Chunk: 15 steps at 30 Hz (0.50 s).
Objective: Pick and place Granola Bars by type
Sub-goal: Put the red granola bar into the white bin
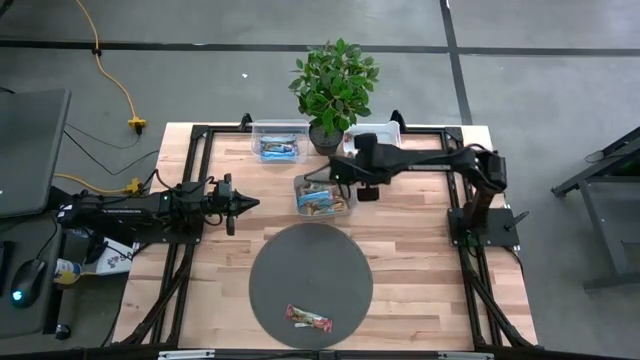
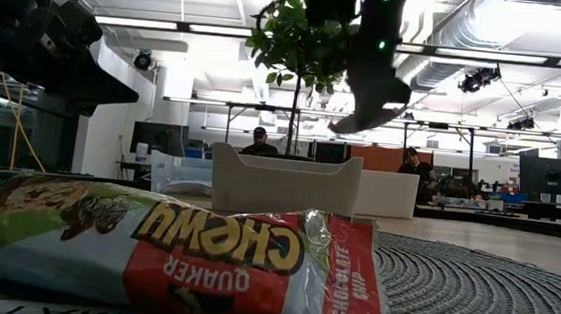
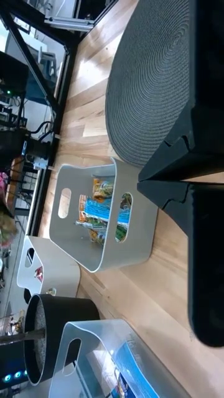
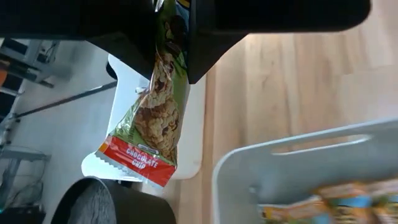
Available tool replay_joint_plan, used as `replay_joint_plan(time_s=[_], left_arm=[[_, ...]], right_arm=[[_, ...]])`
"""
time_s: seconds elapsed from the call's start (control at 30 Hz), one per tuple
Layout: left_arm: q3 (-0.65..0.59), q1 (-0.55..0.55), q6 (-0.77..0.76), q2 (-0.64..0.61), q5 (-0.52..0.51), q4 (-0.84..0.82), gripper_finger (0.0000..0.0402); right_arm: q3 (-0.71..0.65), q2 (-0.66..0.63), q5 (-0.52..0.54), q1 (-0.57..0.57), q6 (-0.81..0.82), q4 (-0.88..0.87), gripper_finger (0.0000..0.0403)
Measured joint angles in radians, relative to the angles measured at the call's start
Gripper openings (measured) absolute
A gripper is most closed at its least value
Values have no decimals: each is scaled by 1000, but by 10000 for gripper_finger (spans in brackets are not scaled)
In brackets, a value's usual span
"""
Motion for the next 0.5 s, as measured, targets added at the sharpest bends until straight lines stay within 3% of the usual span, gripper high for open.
replay_joint_plan(time_s=[0.5], left_arm=[[0, 0, 0, 0, 0, 0, 1]], right_arm=[[0, 40, -62, -255, -289, 74, 50]])
